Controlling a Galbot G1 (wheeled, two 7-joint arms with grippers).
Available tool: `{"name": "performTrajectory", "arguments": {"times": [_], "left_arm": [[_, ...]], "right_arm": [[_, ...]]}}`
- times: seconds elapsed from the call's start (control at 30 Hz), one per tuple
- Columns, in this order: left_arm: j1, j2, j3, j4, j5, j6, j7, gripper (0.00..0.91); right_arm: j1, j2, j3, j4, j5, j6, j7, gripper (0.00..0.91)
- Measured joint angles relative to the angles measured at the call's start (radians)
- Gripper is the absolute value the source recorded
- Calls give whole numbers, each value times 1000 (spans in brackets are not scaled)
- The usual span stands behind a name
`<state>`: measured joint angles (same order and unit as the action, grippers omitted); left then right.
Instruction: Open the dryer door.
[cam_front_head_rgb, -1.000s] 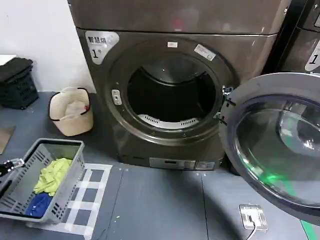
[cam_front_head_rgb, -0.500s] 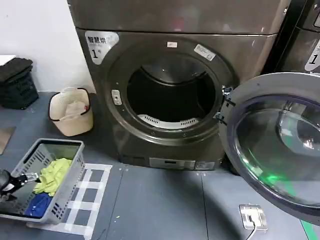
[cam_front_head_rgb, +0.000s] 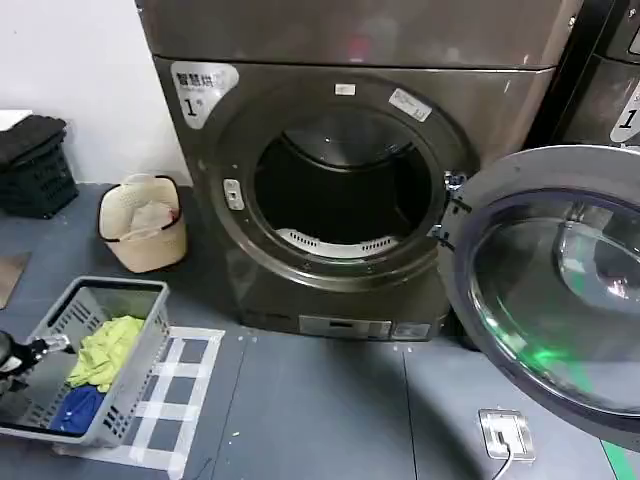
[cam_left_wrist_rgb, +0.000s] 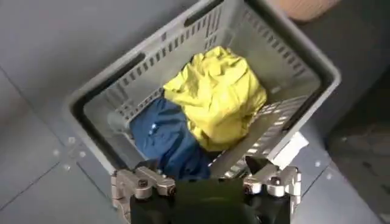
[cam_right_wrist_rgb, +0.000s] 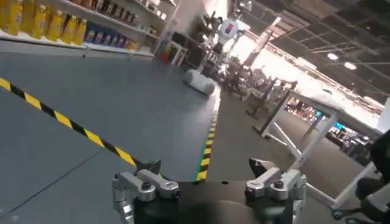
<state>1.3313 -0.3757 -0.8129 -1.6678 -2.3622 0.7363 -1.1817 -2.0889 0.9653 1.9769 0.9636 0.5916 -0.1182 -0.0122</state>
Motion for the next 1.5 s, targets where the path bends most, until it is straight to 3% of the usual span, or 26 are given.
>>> {"name": "performTrajectory", "arguments": {"times": [1.5], "left_arm": [[-16,-10,23,17,-15,0,-4,907]], "right_arm": [[1,4,1,-8,31,25,-7,907]]}}
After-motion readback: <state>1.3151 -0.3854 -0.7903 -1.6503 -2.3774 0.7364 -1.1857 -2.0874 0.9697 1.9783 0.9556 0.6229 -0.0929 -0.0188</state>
